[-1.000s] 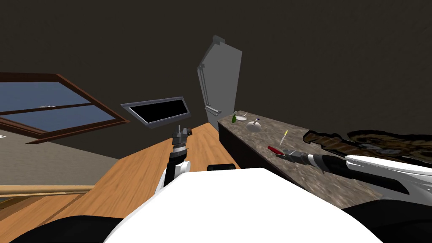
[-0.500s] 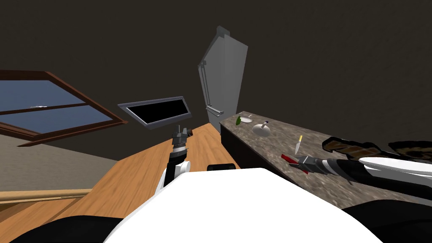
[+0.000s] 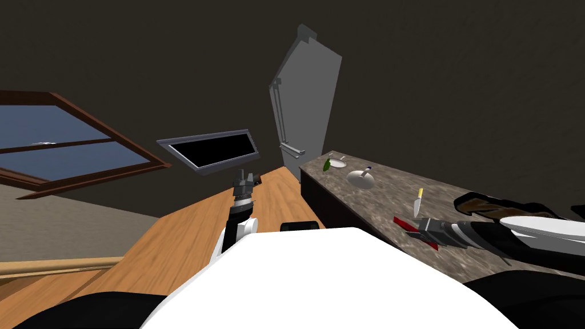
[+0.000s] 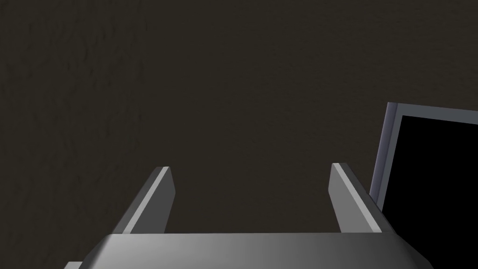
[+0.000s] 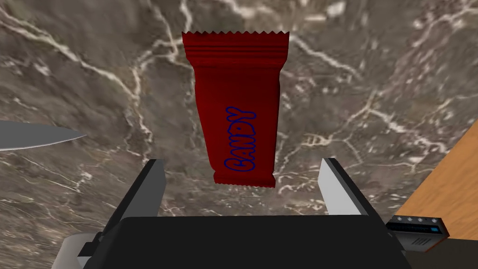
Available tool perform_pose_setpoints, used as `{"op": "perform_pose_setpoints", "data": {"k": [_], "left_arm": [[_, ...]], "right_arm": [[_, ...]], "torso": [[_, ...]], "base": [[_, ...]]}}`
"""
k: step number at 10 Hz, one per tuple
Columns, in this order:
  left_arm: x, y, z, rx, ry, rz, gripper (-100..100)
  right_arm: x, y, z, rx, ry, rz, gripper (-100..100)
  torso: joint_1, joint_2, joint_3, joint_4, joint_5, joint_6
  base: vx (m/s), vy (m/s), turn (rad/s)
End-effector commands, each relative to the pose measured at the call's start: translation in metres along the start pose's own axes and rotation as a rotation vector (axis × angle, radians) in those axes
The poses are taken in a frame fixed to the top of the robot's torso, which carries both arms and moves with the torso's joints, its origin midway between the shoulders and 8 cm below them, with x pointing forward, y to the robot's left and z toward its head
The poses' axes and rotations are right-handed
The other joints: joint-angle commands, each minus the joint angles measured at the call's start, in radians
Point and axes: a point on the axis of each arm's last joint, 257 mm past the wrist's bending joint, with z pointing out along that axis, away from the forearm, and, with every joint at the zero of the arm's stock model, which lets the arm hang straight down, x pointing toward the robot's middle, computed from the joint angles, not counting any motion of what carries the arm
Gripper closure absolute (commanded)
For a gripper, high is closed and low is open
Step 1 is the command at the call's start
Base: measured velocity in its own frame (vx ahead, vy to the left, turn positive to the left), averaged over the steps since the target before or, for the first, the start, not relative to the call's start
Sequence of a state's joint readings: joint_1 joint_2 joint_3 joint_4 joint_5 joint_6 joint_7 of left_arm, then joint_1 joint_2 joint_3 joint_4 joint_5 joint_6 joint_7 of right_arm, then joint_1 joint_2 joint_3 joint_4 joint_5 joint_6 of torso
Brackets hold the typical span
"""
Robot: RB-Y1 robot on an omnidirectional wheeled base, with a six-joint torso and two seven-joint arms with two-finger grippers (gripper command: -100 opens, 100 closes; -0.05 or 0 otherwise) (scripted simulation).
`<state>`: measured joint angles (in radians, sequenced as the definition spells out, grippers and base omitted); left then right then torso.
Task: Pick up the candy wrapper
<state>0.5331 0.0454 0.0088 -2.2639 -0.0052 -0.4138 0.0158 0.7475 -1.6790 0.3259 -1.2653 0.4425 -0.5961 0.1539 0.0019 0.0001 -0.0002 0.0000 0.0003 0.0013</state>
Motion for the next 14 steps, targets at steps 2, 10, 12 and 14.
{"op": "perform_pose_setpoints", "data": {"k": [2,10,12,14], "left_arm": [[0.0,0.0,0.0,0.0,0.0,0.0,0],[0.0,0.0,0.0,0.0,0.0,0.0,0],[0.0,0.0,0.0,0.0,0.0,0.0,0],[0.0,0.0,0.0,0.0,0.0,0.0,0]], "right_arm": [[0.018,0.01,0.012,0.005,0.001,0.021,-100],[0.019,0.011,0.014,0.005,0.001,0.021,0],[0.005,0.003,0.003,0.002,0.0,0.006,100],[0.003,0.003,0.003,0.001,0.001,0.003,100]], "torso": [[-0.002,0.0,0.0,0.0,-0.001,0.0],[-0.002,0.002,0.001,0.0,-0.001,0.0],[-0.001,0.003,0.002,0.001,0.0,0.001],[0.0,0.005,0.003,0.001,0.0,0.001]], "base": [[0.033,-0.016,0.089],[0.007,-0.004,0.013],[-0.028,0.018,-0.098],[-0.029,0.015,-0.047]]}}
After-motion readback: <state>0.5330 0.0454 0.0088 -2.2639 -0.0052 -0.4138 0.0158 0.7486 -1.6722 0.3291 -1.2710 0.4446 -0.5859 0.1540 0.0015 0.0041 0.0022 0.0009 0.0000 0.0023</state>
